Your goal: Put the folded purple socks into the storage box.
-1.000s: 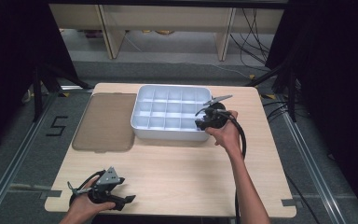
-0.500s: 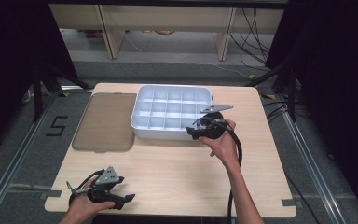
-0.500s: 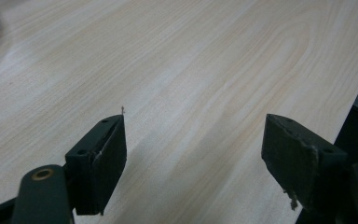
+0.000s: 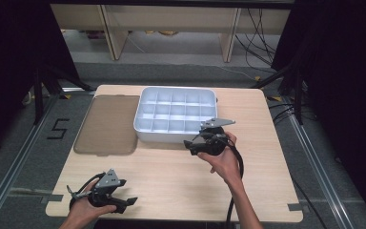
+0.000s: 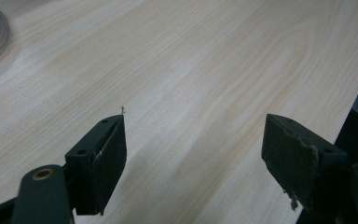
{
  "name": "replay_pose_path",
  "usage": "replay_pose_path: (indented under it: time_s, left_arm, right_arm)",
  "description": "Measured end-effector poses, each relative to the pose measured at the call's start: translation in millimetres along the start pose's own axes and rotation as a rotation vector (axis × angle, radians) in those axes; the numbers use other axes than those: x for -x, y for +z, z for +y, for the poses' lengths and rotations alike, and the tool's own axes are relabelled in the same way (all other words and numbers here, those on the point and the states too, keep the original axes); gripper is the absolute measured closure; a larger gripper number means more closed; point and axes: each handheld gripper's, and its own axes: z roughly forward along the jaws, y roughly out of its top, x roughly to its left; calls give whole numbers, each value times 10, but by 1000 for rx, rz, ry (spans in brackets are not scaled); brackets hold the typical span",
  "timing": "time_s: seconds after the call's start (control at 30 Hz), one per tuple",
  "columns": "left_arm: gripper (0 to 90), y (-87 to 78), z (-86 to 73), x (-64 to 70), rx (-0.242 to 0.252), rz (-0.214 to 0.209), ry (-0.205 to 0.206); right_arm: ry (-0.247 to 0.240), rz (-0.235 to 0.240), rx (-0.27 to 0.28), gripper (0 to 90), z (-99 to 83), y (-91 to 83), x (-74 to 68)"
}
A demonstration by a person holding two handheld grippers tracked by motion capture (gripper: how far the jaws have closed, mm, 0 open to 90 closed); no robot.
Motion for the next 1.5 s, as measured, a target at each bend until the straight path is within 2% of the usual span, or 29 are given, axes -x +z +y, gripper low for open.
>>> replay_pose_path:
  time_s: [0.03, 0.07, 0.1, 0.2, 0.27, 0.3, 0.37, 0.4, 0.47, 0.5, 0.6, 0.63, 0.67, 0.8, 0.83, 0.87, 0.9, 0.93, 0.97, 1.0, 1.03, 1.1, 1.13, 1.17, 1.2, 1.27, 1.33, 1.37, 1.5]
  left_arm:
    - [215, -7, 4, -11, -2, 0, 20]
    - [215, -7, 5, -12, 0, 1, 19]
    - [215, -8, 5, -13, 2, 2, 19]
    - [215, -8, 6, -14, 2, 3, 21]
    - [215, -8, 6, -13, 2, 6, 23]
    - [214, -8, 7, -13, 3, 6, 23]
    - [213, -8, 7, -13, 4, 6, 23]
    - [213, -8, 7, -12, 4, 5, 23]
    - [213, -2, 1, 2, 13, 3, -4]
    - [212, -7, 7, -7, 14, 4, 17]
    - [206, -14, 9, -9, 5, 9, 27]
    - [202, -12, 9, -10, 5, 8, 27]
    - [202, -12, 10, -12, 5, 9, 27]
    - [202, -15, 9, -7, 12, 7, 24]
    - [202, -16, 10, -10, 10, 9, 27]
    - [201, -14, 11, -11, 8, 11, 29]
    - [200, -9, 6, 6, 9, 1, 5]
    - [199, -8, 6, 7, 10, 3, 10]
    - [199, -12, 10, -3, 8, 3, 34]
    - [198, -11, 10, -1, 9, 5, 34]
    - [193, -11, 11, -1, 11, 7, 34]
    - [188, -11, 11, -1, 14, 9, 35]
    - [188, -12, 11, -1, 13, 18, 31]
    - [187, -13, 10, -1, 16, 19, 31]
    - [186, -10, 8, 8, 20, 12, 11]
    - [182, -16, 12, -7, 20, 22, 33]
    - [179, -20, 11, -8, 20, 27, 34]
    - [175, -22, 12, -9, 21, 28, 35]
    - [168, -18, 11, -2, 39, 23, 22]
  right_arm:
    - [5, 7, -3, 268, -25, -1, -21]
    - [7, 7, -13, 259, -36, -4, -30]
    - [-17, 8, -6, 249, -47, 10, -29]
    - [13, 6, -1, 248, -79, -6, -59]
    - [8, 9, -5, 242, -102, -6, -58]
    - [-20, 8, -6, 241, -110, -3, -44]
    - [9, 10, -10, 235, -136, -3, -69]
    - [-4, 13, -12, 233, -141, -1, -62]
    - [-11, 14, -19, 217, -159, -2, -75]
    - [-13, 8, -19, 214, -162, -5, -83]
    - [-11, 18, 2, 210, -183, -15, -120]
    - [2, 26, -15, 207, -191, -18, -146]
    - [-17, 23, -11, 204, -198, -14, -142]
    - [-9, 40, -11, 197, -239, -1, -175]
    - [-17, 27, -4, 195, -254, 1, -189]
    - [-33, 36, -10, 193, -259, -4, -180]
    - [-21, 34, -4, 189, -274, -1, -196]
    - [-25, 34, -16, 184, -278, -9, -203]
    - [-29, 40, -1, 185, -294, 1, -211]
    - [-20, 44, -4, 184, -299, -6, -220]
    - [-33, 37, -6, 184, -309, -15, -219]
    - [-14, 46, -4, 182, -337, 1, -248]
    - [-25, 40, -15, 181, -335, -14, -241]
    - [-19, 50, 1, 182, -355, 5, -255]
    - [-25, 44, -12, 181, -358, -4, -262]
    - [-35, 47, -13, 179, -376, 2, -275]
    - [-33, 48, -16, 172, -393, 6, -310]
    - [-60, 58, -8, 174, -396, 13, -301]
    - [-44, 59, -7, 172, -431, 15, -344]
